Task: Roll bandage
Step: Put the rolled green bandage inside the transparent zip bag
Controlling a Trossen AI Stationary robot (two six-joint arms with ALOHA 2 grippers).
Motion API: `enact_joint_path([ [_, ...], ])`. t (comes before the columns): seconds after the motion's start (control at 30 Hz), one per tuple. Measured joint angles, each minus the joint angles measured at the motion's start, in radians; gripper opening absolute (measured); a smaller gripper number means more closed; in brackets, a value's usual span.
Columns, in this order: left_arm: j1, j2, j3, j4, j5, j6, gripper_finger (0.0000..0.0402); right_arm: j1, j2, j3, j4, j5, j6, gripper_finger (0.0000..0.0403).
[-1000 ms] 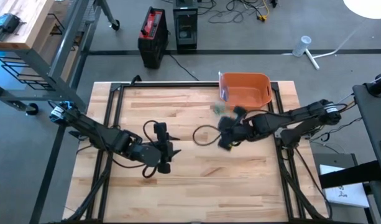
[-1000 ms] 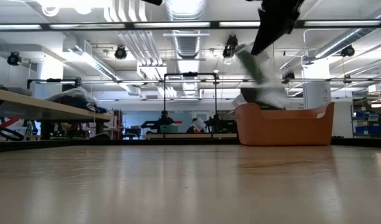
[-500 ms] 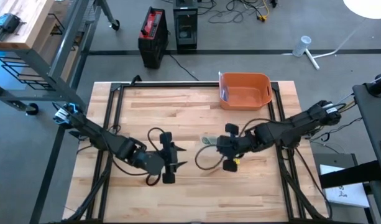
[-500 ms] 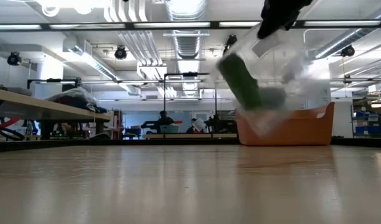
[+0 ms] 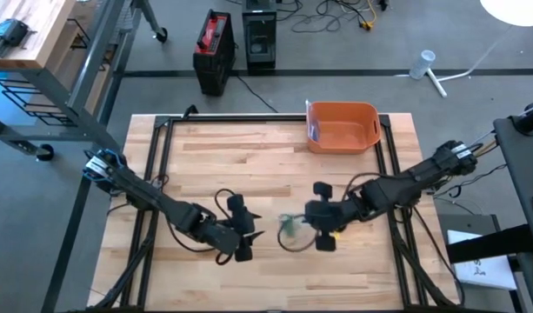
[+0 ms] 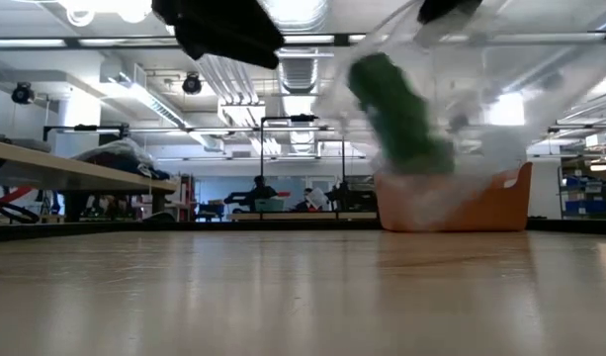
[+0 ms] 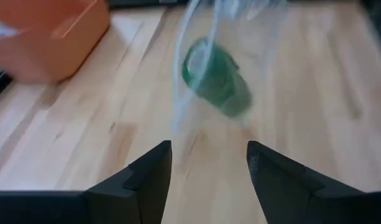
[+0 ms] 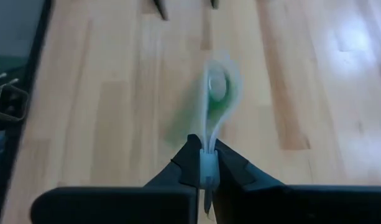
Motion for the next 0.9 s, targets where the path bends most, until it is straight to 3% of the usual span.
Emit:
enact_joint_path([
  [0.23, 0.025, 0.005, -0.171, 0.420, 0.032, 0.074, 0.0187, 0.010, 0.002, 0.000, 0.003, 0.003, -0.025, 0.0016],
  [0.47, 0.054, 0.011, -0.292, 0.636, 0.044, 0.078, 0.0190, 0.016, 0.002, 0.000, 0.029, 0.001, -0.082, 0.0016],
  [0.6, 0.058, 0.011, -0.327, 0.776, 0.117, 0.115, 0.0197, 0.015, 0.002, 0.000, 0.043, 0.000, -0.092, 0.0018],
  [0.9, 0.060, 0.011, -0.330, 0.799, 0.131, 0.131, 0.0180, 0.015, 0.002, 0.000, 0.061, 0.007, -0.099, 0.0018],
])
